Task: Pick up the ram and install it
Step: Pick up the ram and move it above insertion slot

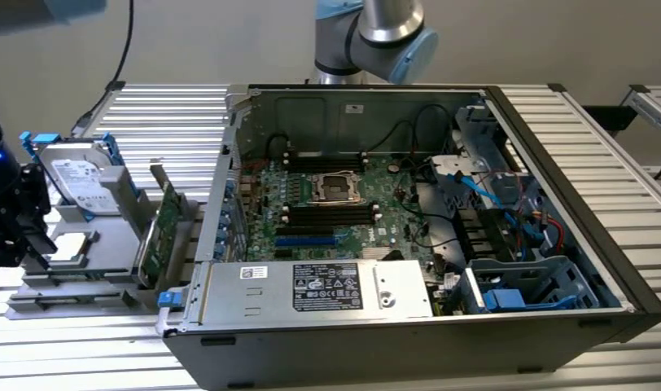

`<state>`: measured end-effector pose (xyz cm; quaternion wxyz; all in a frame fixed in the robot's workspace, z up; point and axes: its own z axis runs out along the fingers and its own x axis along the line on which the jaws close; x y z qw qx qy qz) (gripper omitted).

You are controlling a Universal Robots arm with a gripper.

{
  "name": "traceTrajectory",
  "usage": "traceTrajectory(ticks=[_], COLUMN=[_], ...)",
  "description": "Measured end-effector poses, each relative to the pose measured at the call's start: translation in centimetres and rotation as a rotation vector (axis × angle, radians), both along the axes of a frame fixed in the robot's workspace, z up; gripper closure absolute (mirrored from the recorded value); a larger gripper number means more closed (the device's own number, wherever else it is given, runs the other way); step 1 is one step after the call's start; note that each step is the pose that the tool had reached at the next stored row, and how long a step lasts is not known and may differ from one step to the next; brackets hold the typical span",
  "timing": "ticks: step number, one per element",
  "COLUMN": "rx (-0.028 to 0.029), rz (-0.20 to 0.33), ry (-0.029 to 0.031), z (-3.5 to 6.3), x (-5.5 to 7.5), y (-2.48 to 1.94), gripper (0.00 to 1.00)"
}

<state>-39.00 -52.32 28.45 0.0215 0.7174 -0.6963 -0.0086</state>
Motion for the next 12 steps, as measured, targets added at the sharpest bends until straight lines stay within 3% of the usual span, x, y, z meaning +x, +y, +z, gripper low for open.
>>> traceTrajectory(ticks=[12], rx=[-0.0001], rz=[0.012], ry=[0.0001], z=[-2.19], x=[-0.1], y=[-0.15], gripper=[0.70])
